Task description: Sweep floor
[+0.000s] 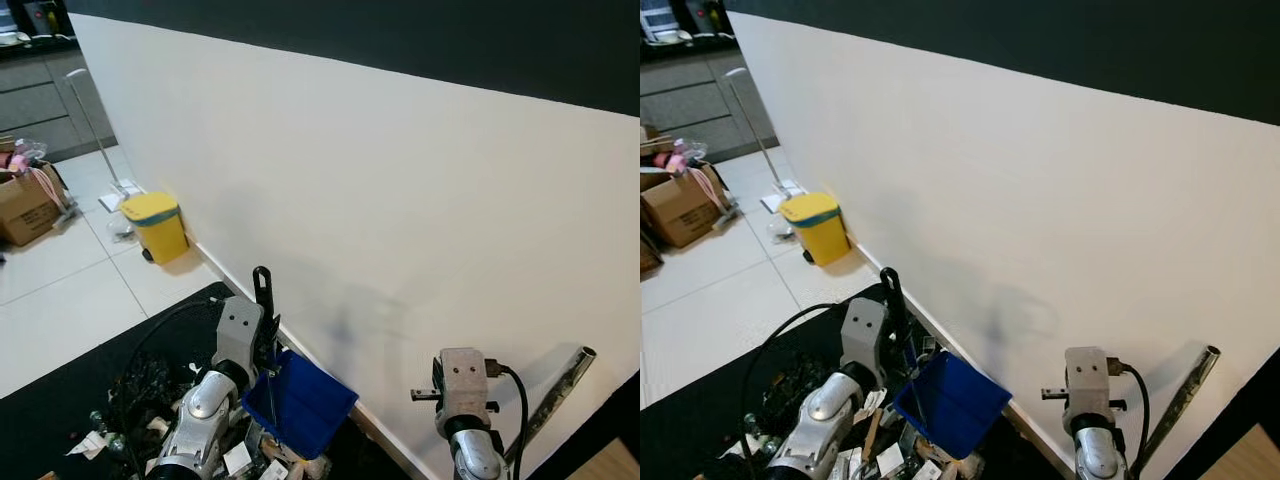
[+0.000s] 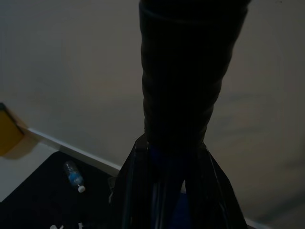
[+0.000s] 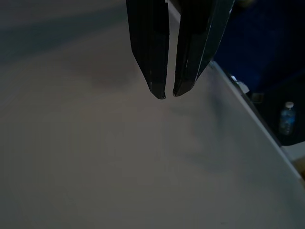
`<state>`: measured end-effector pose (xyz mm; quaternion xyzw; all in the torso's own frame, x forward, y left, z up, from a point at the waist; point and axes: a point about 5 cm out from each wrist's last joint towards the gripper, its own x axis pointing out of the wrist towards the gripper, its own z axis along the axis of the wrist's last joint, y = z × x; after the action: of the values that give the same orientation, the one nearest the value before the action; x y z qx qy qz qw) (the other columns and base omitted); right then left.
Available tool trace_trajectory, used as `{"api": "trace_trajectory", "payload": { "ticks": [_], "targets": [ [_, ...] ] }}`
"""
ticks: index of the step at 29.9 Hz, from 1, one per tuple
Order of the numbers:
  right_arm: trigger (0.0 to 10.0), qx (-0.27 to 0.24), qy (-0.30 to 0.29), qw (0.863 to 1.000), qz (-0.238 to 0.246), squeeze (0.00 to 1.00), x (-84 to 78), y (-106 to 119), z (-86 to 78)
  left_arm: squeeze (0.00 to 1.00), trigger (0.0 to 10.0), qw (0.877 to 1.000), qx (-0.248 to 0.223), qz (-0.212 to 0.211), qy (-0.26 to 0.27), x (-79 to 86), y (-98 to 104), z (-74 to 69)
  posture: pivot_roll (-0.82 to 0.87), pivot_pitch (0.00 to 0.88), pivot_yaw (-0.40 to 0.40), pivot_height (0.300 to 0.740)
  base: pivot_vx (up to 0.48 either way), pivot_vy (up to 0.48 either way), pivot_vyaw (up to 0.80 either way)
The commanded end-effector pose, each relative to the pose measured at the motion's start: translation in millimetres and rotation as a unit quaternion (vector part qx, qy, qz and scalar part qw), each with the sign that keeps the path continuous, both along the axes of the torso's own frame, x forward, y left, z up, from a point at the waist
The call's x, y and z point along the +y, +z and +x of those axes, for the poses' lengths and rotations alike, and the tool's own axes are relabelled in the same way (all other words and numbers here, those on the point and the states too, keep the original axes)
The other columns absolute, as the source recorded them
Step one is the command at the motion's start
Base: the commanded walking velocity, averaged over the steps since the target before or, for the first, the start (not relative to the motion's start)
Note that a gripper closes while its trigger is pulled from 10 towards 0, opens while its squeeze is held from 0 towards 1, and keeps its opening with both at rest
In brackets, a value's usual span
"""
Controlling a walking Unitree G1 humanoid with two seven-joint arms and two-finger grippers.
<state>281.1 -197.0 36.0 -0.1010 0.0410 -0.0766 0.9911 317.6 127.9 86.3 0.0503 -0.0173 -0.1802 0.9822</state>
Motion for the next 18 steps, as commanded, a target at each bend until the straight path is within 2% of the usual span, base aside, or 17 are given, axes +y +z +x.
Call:
{"api": "trace_trajectory", "payload": {
  "ticks": [1,3,4,5,6,7,8,12,14,15,16,17,18],
  "targets": [
    [10.0,0.033,-0.03,0.999,-0.026,0.0,-11.4,-11,-8.5,0.0,10.0,1.0,-0.013,0.004,0.003,5.0,5,0.3,-0.05,0.075,0.067,0.74,0.0,0.0,0.0],
    [10.0,0.036,-0.043,0.998,-0.035,0.0,-16.5,-11,-9.7,0.0,10.0,1.0,-0.013,0.004,0.003,4.9,5,0.4,-0.05,0.075,0.067,0.74,0.0,0.0,0.0],
    [10.0,0.044,-0.067,0.995,-0.055,0.0,-25.5,-12,-11.9,0.0,10.0,1.0,-0.012,0.004,0.004,5.0,5,0.5,-0.05,0.077,0.068,0.74,0.0,0.0,0.0],
    [10.0,0.052,-0.108,0.99,-0.079,0.0,-43.1,-12,-17.7,0.0,10.0,1.0,-0.012,0.005,0.005,6.2,5,0.6,-0.05,0.082,0.072,0.74,0.0,0.0,0.0],
    [10.0,0.052,-0.108,0.99,-0.079,0.0,-43.1,-12,-17.7,0.0,10.0,1.0,-0.012,0.005,0.005,6.2,5,0.6,-0.05,0.082,0.072,0.74,0.0,0.0,0.0],
    [10.0,0.057,-0.137,0.984,-0.096,0.0,-56.8,-11,-23.1,0.0,10.0,1.0,-0.01,0.009,0.008,8.3,5,0.7,-0.05,0.085,0.075,0.74,0.0,0.0,0.0],
    [10.0,0.057,-0.137,0.984,-0.096,0.0,-56.8,-11,-23.1,0.0,10.0,1.0,-0.01,0.009,0.008,8.3,5,0.7,-0.05,0.085,0.075,0.74,0.0,0.0,0.0],
    [10.0,0.072,-0.193,0.965,-0.163,0.0,-86.2,-7,-35.0,0.0,10.0,1.0,-0.009,0.022,0.016,18.1,6,3.5,-0.05,0.092,0.087,0.74,0.0,0.0,0.0],
    [10.0,0.077,-0.203,0.96,-0.176,0.0,-90.6,-6,-37.0,0.0,10.0,1.0,-0.01,0.025,0.017,20.0,6,4.2,-0.05,0.093,0.089,0.74,0.0,0.0,0.0],
    [10.0,0.072,-0.208,0.961,-0.165,0.0,-91.6,-5,-38.6,0.0,10.0,0.999,-0.01,0.026,0.018,21.5,7,5.2,-0.05,0.093,0.09,0.74,0.0,0.0,0.0],
    [10.0,0.056,-0.225,0.968,-0.098,0.0,-87.9,-6,-43.6,0.0,10.0,0.999,-0.011,0.031,0.02,24.1,9,7.8,-0.06,0.093,0.094,0.74,0.0,0.0,0.0],
    [10.0,0.05,-0.231,0.97,-0.055,0.0,-84.6,-8,-45.9,0.0,10.0,0.999,-0.012,0.031,0.021,24.9,10,8.9,-0.06,0.093,0.096,0.74,0.0,0.0,0.0],
    [10.0,0.045,-0.241,0.969,-0.039,0.0,-82.7,-9,-49.2,0.0,10.0,0.999,-0.012,0.032,0.022,25.2,10,9.9,-0.06,0.093,0.097,0.74,0.0,0.0,0.0]
  ]
}}
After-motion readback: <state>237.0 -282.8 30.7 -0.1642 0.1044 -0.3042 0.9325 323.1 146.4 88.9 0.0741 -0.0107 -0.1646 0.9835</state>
